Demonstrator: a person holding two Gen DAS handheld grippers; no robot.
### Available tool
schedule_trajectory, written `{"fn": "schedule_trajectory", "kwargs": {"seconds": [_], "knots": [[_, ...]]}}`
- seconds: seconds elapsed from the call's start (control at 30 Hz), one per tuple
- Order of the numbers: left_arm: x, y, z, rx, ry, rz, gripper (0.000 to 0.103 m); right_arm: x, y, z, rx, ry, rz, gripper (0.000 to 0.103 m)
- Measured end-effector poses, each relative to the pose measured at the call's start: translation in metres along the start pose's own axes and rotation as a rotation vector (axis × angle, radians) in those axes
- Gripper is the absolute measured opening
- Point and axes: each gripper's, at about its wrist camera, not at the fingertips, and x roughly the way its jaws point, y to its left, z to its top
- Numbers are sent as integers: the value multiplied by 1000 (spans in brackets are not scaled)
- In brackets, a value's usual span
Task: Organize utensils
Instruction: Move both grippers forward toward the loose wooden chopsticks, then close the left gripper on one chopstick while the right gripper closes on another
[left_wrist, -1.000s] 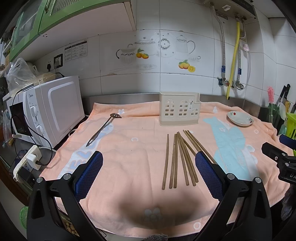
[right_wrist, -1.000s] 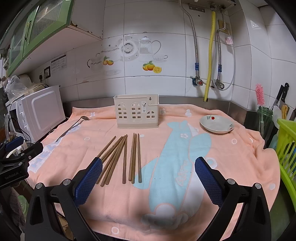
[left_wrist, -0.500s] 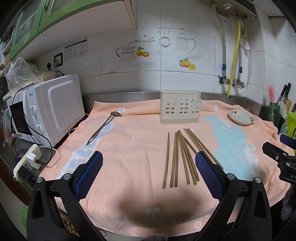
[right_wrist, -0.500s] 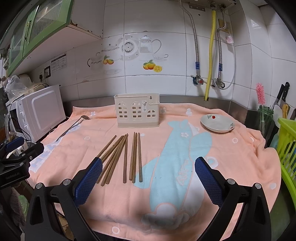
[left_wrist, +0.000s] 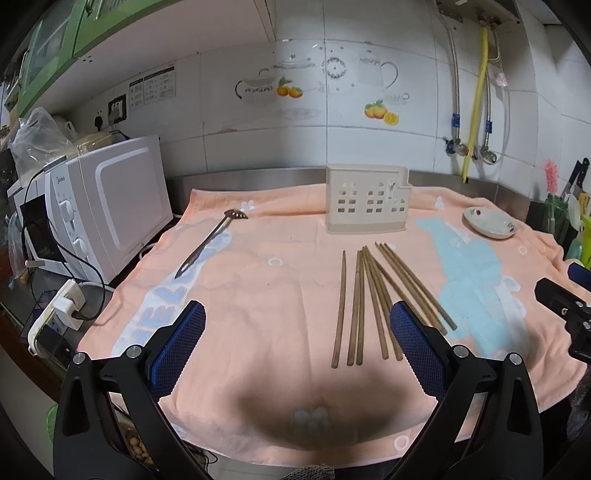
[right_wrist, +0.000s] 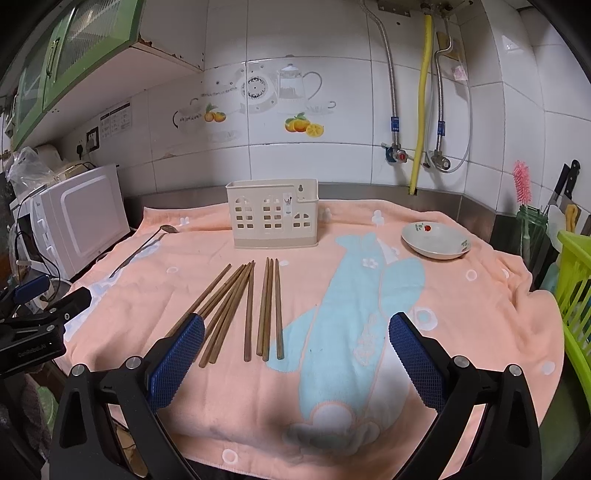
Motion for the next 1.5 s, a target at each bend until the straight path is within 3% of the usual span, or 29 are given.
{"fn": "schedule_trajectory", "kwargs": {"seconds": [0.2,1.5], "knots": [[7,4,0,-12,20,10,98,4,0,-1,-1,-13,2,97],[71,21,7,-47,177,42,98,81,16,3,-34,164,37,97]]}}
